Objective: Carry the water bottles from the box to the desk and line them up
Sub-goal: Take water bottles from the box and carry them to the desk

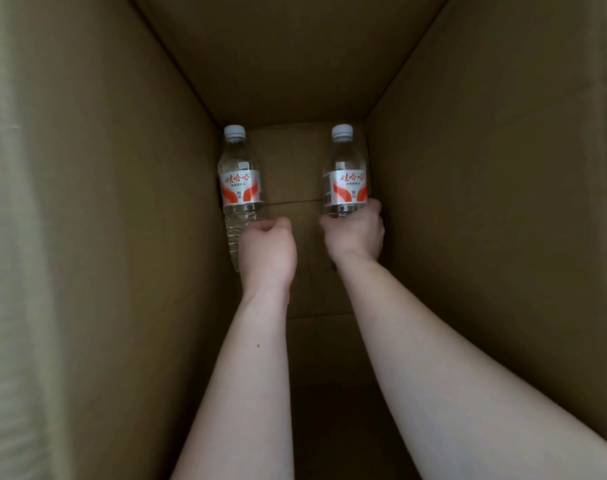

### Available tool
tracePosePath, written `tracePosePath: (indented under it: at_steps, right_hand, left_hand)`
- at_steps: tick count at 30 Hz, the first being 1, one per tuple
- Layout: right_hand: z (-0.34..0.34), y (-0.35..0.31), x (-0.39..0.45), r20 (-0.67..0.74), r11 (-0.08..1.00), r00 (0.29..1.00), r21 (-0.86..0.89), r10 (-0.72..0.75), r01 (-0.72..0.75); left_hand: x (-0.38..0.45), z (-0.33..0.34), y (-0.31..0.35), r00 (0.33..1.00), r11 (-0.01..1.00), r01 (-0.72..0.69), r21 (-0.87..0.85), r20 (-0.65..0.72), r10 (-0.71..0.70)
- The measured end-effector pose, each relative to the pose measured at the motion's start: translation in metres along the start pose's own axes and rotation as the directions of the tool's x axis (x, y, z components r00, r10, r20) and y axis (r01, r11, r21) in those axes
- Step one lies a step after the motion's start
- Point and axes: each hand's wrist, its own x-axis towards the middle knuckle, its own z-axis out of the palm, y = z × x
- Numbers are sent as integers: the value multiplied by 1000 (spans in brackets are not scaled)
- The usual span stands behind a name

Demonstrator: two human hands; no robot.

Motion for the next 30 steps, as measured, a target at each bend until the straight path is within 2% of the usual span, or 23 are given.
tracePosePath:
  at_steps: [5,14,25,30]
  right_hand:
    - [-18,-9,-16,24,999,998,8,-51,50]
    - [-53,-27,-71,90,981,979,77,-182,176]
    - [-116,-17,-151,218,924,899,137,-380,357]
    - [-145,-7,-180,265,894,854,136,-447,426]
  left_hand:
    - [-17,-2,9,1000,1000,-4,14,-7,4]
    - [-59,-27,25,993,989,-115,93,-23,117]
    - [-155,-80,37,961,958,-263,113,-60,271]
    - [-205,-101,23,940,933,-314,176,-79,331]
